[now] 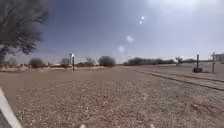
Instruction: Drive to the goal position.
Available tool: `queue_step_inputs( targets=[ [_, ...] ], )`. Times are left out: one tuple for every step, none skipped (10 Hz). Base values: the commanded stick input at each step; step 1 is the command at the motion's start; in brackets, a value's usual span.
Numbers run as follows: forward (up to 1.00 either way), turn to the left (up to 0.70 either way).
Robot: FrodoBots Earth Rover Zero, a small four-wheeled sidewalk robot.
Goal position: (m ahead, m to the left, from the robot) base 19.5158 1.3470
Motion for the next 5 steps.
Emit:
queue_step_inputs(
  targets=[
    [0.70, 0.00],
    [0.70, 0.00],
    [0.70, 0.00],
    [0.70, 0.00],
    [0.70, 0.00]
  ],
)
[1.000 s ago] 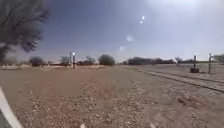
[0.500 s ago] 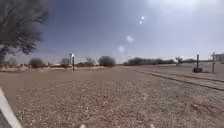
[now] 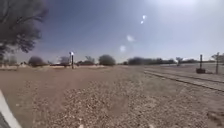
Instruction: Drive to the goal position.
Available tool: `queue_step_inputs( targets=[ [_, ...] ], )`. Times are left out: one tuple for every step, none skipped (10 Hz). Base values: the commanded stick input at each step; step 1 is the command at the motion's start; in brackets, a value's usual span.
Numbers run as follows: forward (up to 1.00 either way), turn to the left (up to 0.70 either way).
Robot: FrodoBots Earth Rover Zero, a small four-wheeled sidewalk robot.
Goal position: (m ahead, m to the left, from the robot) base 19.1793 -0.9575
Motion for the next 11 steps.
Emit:
queue_step_inputs(
  targets=[
    [0.70, 0.00],
    [0.70, 0.00],
    [0.70, 0.00],
    [0.70, 0.00],
    [0.70, 0.00],
    [0.70, 0.00],
    [0.70, 0.00],
    [0.70, 0.00],
    [0.70, 0.00],
    [0.70, 0.00],
    [0.70, 0.00]
  ],
)
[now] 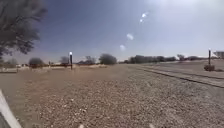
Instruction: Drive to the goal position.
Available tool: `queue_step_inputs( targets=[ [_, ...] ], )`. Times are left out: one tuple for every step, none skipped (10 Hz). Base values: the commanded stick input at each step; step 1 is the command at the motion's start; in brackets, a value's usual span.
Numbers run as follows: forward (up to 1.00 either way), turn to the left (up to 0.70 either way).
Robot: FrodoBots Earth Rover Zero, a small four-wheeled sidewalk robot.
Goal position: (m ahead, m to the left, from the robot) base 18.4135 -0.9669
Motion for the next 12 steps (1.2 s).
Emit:
queue_step_inputs(
  targets=[
    [0.70, 0.00],
    [0.70, 0.00],
    [0.70, 0.00],
    [0.70, 0.00],
    [0.70, 0.00],
    [0.70, 0.00],
    [0.70, 0.00],
    [0.70, 0.00],
    [0.70, 0.00],
    [0.70, 0.00],
    [0.70, 0.00],
    [0.70, 0.00]
  ],
)
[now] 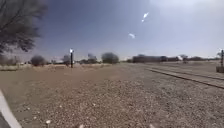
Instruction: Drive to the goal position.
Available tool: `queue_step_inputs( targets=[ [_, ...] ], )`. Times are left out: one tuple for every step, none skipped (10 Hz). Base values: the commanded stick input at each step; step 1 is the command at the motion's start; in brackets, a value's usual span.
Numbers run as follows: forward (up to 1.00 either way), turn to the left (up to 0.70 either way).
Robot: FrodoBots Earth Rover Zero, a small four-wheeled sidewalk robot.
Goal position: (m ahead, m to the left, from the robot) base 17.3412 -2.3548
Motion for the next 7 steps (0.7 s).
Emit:
queue_step_inputs(
  targets=[
    [0.70, 0.00],
    [0.70, 0.00],
    [0.70, 0.00],
    [0.70, 0.00],
    [0.70, 0.00],
    [0.70, 0.00],
    [0.70, 0.00]
  ],
)
